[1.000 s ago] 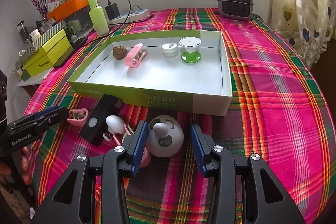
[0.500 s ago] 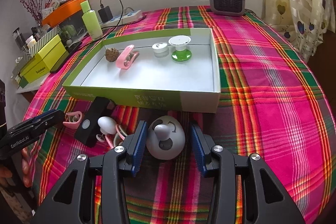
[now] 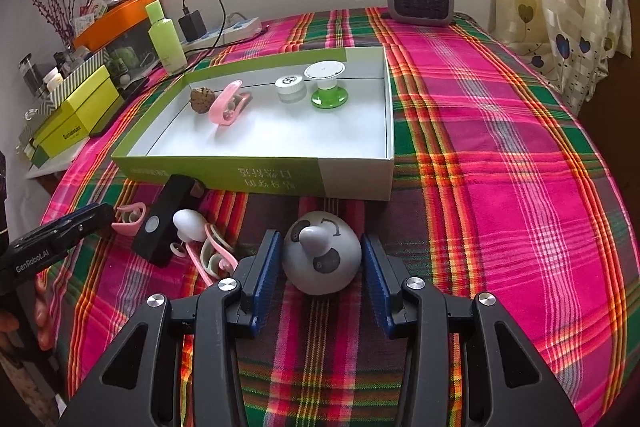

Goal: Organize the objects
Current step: 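Move left tool around the brown walnut while right tool approaches the white panda ball, then close left tool on the walnut while right tool closes on the panda ball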

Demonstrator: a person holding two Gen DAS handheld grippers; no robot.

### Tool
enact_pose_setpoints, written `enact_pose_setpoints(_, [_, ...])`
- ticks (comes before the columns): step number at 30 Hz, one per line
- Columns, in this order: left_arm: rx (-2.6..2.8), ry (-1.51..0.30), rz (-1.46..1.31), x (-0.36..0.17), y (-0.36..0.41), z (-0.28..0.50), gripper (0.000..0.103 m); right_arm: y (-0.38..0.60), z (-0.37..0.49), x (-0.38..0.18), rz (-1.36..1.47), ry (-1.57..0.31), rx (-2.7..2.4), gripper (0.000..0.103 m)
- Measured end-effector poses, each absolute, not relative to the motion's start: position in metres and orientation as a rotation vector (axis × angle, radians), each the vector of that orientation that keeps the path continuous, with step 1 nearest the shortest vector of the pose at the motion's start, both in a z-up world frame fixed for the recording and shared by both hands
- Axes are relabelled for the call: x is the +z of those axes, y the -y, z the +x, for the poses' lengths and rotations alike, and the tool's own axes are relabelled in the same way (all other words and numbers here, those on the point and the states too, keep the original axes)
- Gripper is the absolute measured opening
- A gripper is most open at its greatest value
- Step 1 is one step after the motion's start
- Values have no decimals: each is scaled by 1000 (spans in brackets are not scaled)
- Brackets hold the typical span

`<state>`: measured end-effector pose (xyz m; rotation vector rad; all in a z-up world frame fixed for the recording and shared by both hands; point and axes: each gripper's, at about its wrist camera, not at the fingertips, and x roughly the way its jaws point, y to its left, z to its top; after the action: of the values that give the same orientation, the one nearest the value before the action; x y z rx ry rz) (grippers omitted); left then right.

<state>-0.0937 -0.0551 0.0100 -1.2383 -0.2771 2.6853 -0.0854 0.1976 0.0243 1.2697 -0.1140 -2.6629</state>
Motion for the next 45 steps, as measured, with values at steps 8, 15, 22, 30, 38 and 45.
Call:
enact_pose_setpoints(8, [2700, 272, -1246, 10, 57, -94, 35, -197, -84, 24, 1268, 105, -2665, 42])
enact_pose_setpoints(15, [2704, 274, -1249, 10, 58, -93, 29, -196, -83, 24, 1259, 99, -2666, 40])
enact_pose_setpoints(22, [2704, 273, -1248, 9, 57, -93, 29, -196, -82, 25, 1252, 97, -2669, 39])
enact_pose_setpoints(30, [2704, 270, -1248, 10, 57, -92, 29, -195, -81, 28, 1231, 93, -2683, 35])
enact_pose_setpoints(38, [2703, 270, -1250, 10, 58, -92, 29, -196, -79, 31, 1201, 99, -2692, 30])
enact_pose_setpoints(45, [2701, 267, -1249, 10, 57, -89, 29, -196, -77, 31, 1202, 101, -2695, 30])
